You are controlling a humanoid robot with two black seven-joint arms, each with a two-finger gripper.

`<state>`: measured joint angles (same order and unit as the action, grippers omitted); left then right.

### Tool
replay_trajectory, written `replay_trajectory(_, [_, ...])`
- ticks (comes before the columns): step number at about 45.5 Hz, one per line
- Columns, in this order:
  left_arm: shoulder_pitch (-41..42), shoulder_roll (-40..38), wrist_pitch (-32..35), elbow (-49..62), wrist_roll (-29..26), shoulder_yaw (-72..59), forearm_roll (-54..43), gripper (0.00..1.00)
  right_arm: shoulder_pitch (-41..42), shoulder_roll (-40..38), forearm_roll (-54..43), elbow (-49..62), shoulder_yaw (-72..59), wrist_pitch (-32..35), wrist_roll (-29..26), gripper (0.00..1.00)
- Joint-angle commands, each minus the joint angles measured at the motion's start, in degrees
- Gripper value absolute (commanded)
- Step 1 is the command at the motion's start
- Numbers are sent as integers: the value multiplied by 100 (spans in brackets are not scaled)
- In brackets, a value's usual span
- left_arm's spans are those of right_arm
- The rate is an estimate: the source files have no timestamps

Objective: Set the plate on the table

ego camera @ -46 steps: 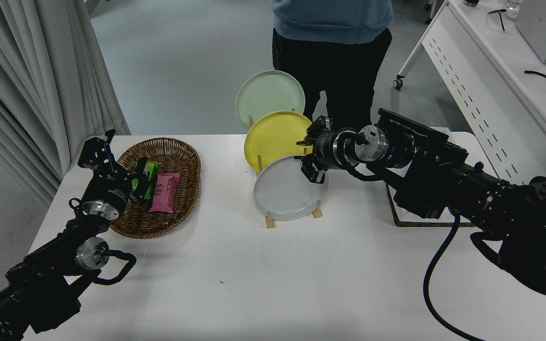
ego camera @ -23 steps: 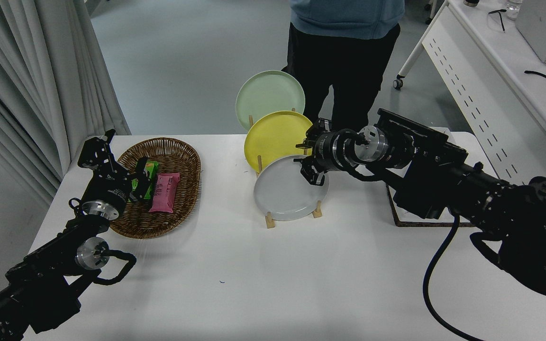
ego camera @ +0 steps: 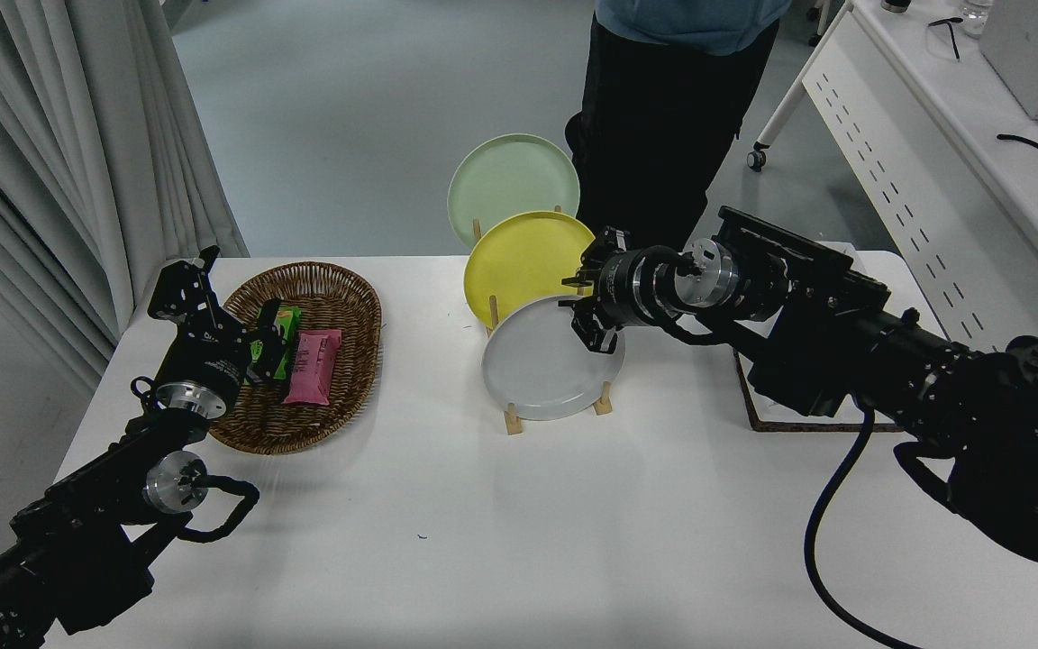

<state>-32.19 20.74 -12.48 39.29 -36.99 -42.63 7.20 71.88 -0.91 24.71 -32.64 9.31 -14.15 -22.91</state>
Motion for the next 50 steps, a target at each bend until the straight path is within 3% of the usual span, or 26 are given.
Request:
replay_trajectory(1, [-7, 0, 0, 0, -1, 0, 1, 100, 28, -41, -1, -15, -8, 0, -12, 23])
replay_trajectory(26, [2, 0, 0, 0, -10, 0, 1, 100, 28, -50, -1, -24, -8, 18, -108, 19])
replay_trajectory(31, [2, 0, 0, 0, -1, 0, -8, 100, 28, -50, -1, -24, -8, 9, -108, 13])
replay_trajectory(50, [2, 0, 0, 0, -1, 0, 1, 100, 28, -50, -1, -32, 1, 18, -205, 8])
